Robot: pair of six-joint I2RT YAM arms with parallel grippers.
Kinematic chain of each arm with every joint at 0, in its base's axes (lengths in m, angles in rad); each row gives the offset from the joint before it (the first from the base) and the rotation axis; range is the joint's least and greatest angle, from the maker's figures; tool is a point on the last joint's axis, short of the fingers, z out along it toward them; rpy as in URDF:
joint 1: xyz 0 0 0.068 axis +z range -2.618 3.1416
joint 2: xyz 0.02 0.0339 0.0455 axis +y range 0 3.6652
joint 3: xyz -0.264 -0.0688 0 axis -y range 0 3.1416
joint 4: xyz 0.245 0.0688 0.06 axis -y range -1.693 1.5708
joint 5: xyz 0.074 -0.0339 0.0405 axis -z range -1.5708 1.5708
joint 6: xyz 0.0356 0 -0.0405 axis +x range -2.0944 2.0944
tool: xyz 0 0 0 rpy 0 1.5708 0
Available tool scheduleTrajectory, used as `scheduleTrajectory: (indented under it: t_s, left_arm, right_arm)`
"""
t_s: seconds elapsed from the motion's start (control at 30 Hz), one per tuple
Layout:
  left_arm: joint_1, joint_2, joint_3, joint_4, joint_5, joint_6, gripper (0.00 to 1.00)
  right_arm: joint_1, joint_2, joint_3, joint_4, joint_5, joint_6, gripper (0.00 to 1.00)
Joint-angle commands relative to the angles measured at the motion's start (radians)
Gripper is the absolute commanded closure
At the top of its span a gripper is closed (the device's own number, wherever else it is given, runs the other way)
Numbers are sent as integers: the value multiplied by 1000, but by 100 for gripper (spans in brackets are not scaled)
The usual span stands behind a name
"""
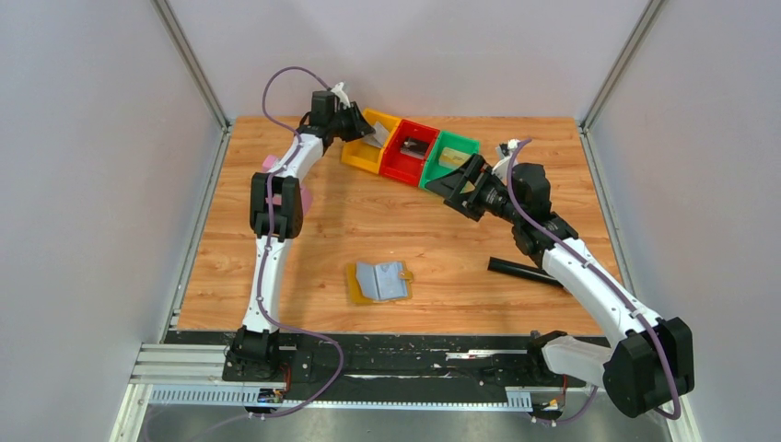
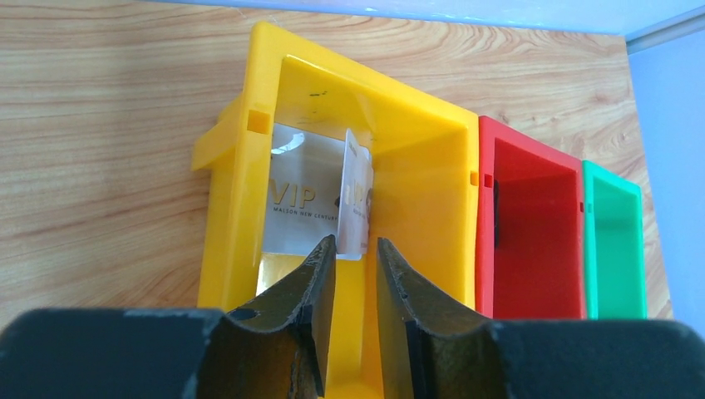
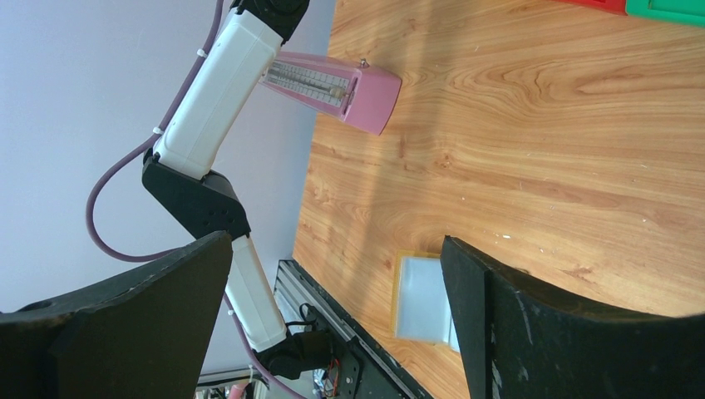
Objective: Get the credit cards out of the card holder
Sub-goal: Place the credit card in the storage box.
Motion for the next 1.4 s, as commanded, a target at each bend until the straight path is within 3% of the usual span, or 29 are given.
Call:
scheduleTrajectory:
  t_s: [0.0, 0.8, 0.97, 1.13, 1.37]
  left_arm:
    - [-3, -77, 37, 16, -19, 21, 66]
    - [-13, -122, -19, 38, 21, 20, 66]
    - [-18, -220, -61, -25, 59, 24, 66]
    - [-25, -399, -217, -130, 107, -10, 67]
    - [-54, -706, -724, -45, 177, -114, 69]
  right_arm:
    - [-1, -1, 40, 44, -22, -10, 0]
    - [0, 22, 20, 59, -48, -13, 0]
    - [0, 38, 38, -71, -47, -82, 1]
    - [7, 63, 44, -183, -96, -139, 12]
    - [119, 67, -26, -190, -55, -146, 34]
